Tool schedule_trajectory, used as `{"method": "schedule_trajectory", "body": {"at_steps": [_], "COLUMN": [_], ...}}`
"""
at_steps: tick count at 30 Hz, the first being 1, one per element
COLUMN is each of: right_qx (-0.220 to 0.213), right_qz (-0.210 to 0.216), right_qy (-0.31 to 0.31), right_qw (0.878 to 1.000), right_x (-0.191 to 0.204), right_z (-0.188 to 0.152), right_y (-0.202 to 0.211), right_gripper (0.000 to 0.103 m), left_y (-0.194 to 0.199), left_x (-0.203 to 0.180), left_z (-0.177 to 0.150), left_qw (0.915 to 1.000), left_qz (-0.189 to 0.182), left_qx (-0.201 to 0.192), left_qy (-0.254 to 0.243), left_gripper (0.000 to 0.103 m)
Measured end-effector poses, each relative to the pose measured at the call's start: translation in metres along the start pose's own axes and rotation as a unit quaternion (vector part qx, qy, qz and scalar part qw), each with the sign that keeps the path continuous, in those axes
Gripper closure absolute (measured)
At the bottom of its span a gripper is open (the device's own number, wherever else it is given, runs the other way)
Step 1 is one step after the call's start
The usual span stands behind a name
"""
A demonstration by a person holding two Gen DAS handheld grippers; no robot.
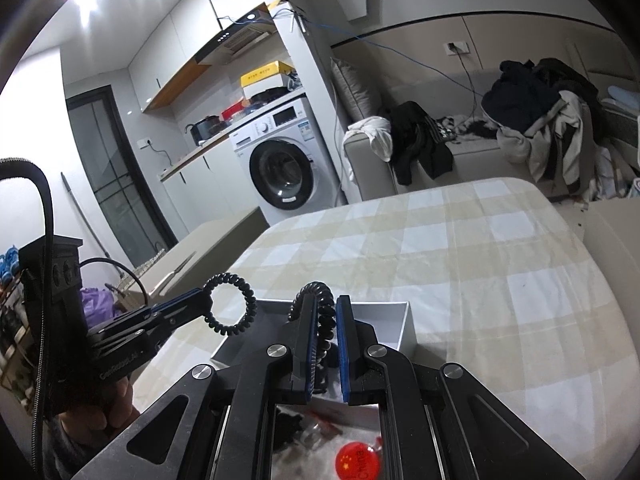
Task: Organize jewelry
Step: 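Carry the bracelet over the grey box and open the right gripper inside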
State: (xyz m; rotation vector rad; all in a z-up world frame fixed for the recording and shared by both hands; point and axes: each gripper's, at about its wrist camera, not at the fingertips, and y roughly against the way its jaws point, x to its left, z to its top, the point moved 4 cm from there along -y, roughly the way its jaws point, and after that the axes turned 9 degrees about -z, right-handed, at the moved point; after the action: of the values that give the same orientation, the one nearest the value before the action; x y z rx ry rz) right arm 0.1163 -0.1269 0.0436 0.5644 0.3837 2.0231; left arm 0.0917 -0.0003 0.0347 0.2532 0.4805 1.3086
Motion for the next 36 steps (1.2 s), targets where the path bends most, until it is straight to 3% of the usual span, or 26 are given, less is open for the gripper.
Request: {"method": "schedule_trajectory", "body": {"at_steps": [12,36], "right_qx": [0.042,0.058], "right_qz": [-0.007,-0.017], "right_qy": [-0.001,0.009], "right_qw": [0.999,0.998], "right_x": [-0.010,-0.009], "right_z": [-0.019,-0.027], "right_y": [-0.032,-0.042], "right_gripper": [0.095,0.095], "left_y": [-0.017,-0.026], "left_x": [0.015,0.021], "left_z": [-0.012,-0.017], "left_qw": [0.9992,0.9984], "left_qz": [0.018,0.012], "left_qx": [0.035,0.054], "left_qy": [0.008,0.016], "left_gripper": [0.098,0.098]}}
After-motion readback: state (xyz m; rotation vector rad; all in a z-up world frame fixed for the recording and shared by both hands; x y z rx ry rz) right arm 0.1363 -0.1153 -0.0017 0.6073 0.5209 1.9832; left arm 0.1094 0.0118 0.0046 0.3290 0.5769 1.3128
